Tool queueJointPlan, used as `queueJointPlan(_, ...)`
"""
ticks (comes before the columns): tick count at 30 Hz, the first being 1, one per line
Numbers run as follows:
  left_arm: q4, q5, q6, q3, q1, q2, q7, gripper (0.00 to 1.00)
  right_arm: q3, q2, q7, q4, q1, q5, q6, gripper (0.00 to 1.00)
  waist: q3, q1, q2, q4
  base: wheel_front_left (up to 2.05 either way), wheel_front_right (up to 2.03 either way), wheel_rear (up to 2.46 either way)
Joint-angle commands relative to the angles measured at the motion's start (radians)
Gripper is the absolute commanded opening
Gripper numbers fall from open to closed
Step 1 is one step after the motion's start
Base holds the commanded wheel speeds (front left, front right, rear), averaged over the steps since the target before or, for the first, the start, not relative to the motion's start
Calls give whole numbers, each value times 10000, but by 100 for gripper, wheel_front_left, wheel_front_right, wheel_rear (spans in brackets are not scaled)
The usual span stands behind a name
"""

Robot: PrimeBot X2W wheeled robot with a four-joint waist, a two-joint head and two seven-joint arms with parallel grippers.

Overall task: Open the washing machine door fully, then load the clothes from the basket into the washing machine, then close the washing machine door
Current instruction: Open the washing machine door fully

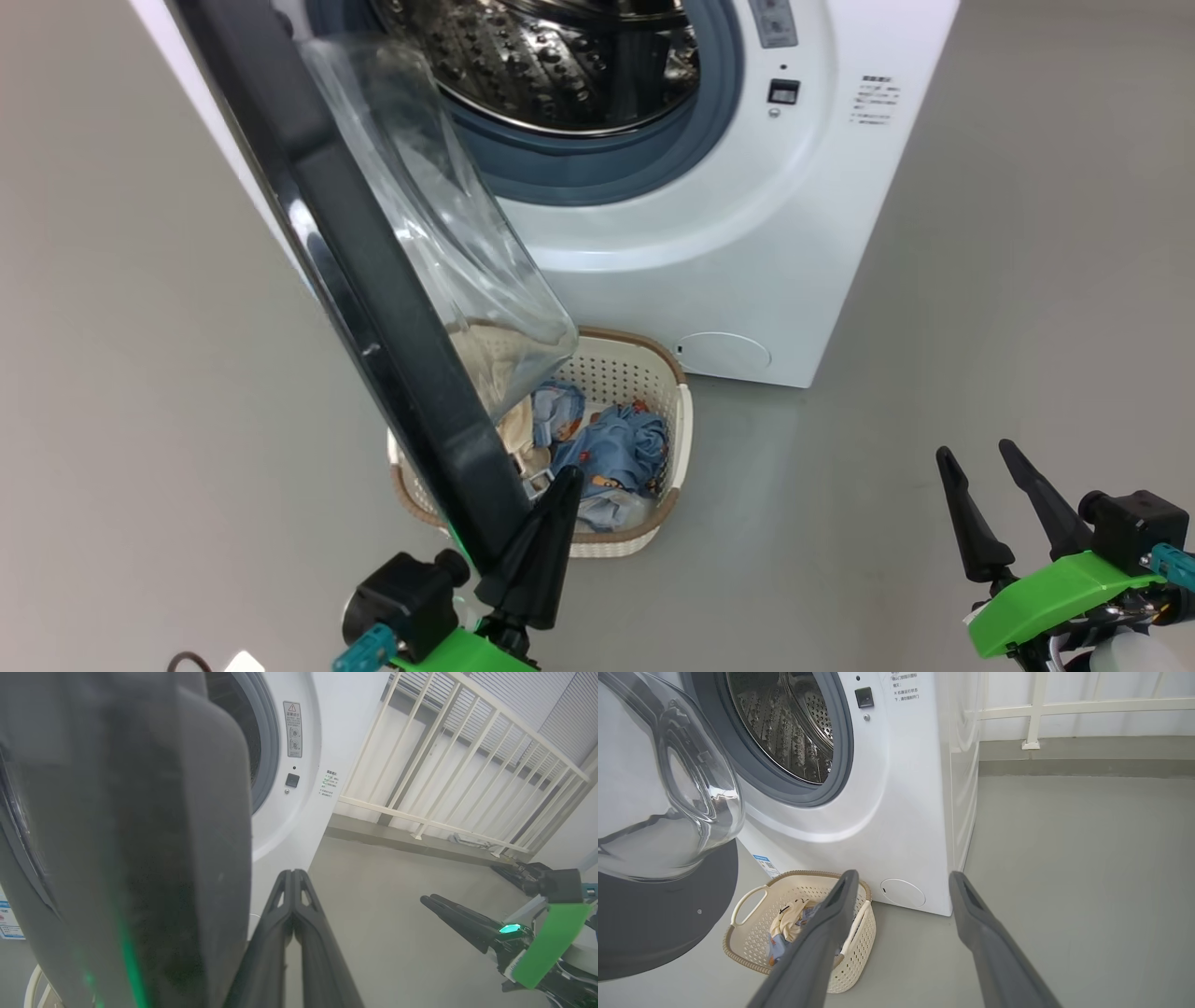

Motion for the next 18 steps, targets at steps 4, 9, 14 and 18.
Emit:
queueJointPlan(4, -339, -37, 295, 645, -80, 274, -130, 0, 238, -203, -118, -264, -120, -44, 27, 100, 41, 0, 0, 199, 0, 0, 0)
queueJointPlan(9, -509, -7, 426, 677, 23, 360, -111, 0, 239, -239, -118, -259, -135, -35, 27, 100, 79, 0, 0, 405, 0, 0, 0)
queueJointPlan(14, -723, 19, 563, 710, 150, 451, -81, 0, 262, -263, -118, -271, -165, -35, 27, 100, 137, 0, 0, 580, 0, 0, 0)
queueJointPlan(18, -895, 49, 672, 733, 225, 519, -50, 0, 264, -293, -118, -279, -199, -36, 27, 100, 172, 0, 0, 701, 0, 0, 0)
